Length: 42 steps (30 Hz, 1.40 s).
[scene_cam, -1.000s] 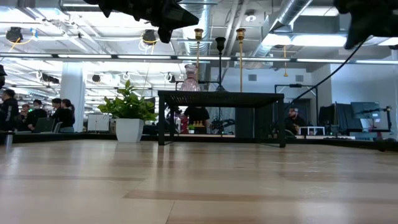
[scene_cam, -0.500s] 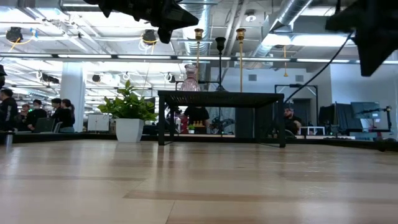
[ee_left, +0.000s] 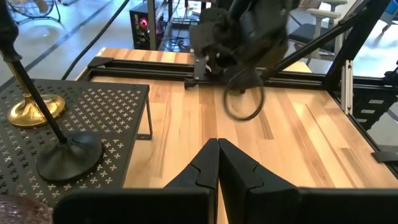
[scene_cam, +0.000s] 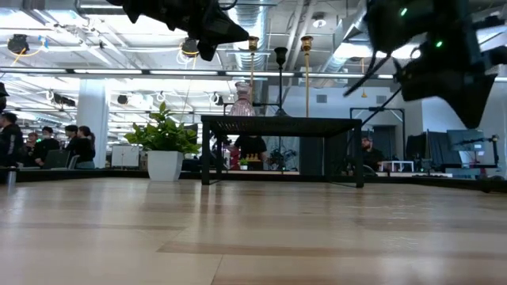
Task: Pick & Place candle stick holders
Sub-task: Put the black candle holder on the shelf
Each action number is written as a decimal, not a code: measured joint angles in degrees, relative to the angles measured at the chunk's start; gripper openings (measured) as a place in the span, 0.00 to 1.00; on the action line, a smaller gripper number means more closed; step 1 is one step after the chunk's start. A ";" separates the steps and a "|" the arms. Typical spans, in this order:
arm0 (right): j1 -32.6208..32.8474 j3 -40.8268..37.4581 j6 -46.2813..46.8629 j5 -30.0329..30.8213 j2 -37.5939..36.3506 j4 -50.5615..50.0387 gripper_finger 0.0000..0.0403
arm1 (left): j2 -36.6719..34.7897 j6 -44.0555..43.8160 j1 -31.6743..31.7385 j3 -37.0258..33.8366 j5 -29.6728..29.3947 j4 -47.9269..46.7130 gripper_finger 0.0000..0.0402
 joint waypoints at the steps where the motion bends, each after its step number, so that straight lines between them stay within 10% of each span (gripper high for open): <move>1: -0.93 0.00 -1.43 -0.35 1.16 -0.06 0.00 | 0.00 0.00 -0.02 0.00 0.00 0.00 0.01; 21: -7.71 -0.84 -16.25 -0.49 18.86 -0.18 0.01 | 0.00 0.00 -0.01 0.00 0.01 0.00 0.02; 34: -4.49 -9.34 -15.91 -8.66 19.52 5.00 0.46 | 0.00 0.00 -0.02 0.00 -0.01 -0.55 0.02; 42: -2.98 -12.16 -13.96 -9.53 19.52 8.91 0.47 | 0.00 0.00 -0.02 0.00 0.02 -0.79 0.02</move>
